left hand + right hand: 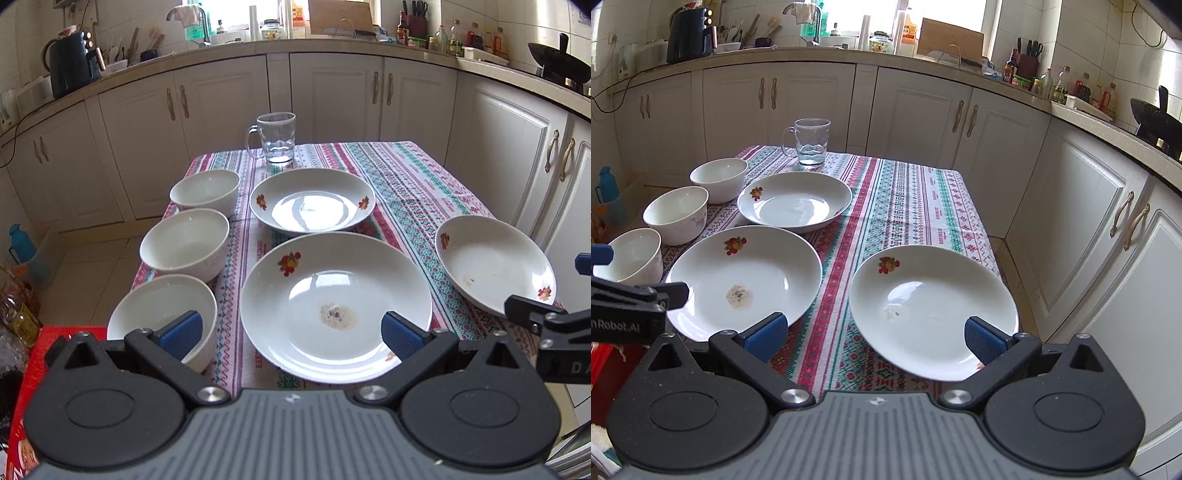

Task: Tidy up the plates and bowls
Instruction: 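Reach the left gripper to a white flower plate and grasp its rim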

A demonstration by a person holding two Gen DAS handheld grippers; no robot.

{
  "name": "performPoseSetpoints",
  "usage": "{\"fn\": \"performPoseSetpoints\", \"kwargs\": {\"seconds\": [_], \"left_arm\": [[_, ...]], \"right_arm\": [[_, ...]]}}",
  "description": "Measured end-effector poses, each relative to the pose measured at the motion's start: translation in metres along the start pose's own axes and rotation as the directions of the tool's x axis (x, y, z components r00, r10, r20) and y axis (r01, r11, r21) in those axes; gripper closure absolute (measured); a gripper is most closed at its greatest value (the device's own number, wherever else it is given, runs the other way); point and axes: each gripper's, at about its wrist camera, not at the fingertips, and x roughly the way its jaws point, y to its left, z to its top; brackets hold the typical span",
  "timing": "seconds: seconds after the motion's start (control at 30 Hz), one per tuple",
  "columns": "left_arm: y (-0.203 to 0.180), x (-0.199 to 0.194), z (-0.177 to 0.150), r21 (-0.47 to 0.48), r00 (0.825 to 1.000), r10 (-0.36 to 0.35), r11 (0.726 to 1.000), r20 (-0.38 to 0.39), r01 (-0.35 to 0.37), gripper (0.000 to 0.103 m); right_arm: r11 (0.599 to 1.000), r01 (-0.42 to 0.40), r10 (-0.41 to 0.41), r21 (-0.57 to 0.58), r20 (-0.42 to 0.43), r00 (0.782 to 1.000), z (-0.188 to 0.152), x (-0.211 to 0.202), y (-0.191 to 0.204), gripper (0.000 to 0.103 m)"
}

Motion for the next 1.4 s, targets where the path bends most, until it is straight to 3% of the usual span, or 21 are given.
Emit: {"fn": "performPoseSetpoints", "kwargs": {"seconds": [0.2,0.73,1.13,1.3,1.4], "left_arm": [[-0.005,0.009,0.011,0.047,1.000,-0.017,0.999,0.010,0.016,0.001],[-0.036,0.049,0.027,0.134,0.991,-0.125,0.982,-0.055,0.132,0.001],[-0.062,0.070,0.043,0.202,0.954,-0.270,0.935,-0.128,0.291,0.001],[-0.076,0.079,0.049,0.213,0.937,-0.304,0.917,-0.172,0.336,0.001],[-0.081,0.086,0.052,0.223,0.937,-0.300,0.915,-0.179,0.336,0.001]], "right_arm": [[1.000,-0.012,0.012,-0.029,0.006,1.000,-0.004,0.006,-0.023,0.000],[1.000,-0.025,0.025,0.002,-0.120,0.992,-0.044,0.058,-0.065,0.000],[0.998,-0.067,0.064,-0.018,-0.140,0.988,-0.057,0.087,-0.079,0.000],[0.994,-0.112,0.112,0.008,-0.132,0.985,-0.057,0.093,-0.084,0.000],[0.991,-0.133,0.135,0.023,-0.124,0.983,-0.058,0.097,-0.088,0.000]]}}
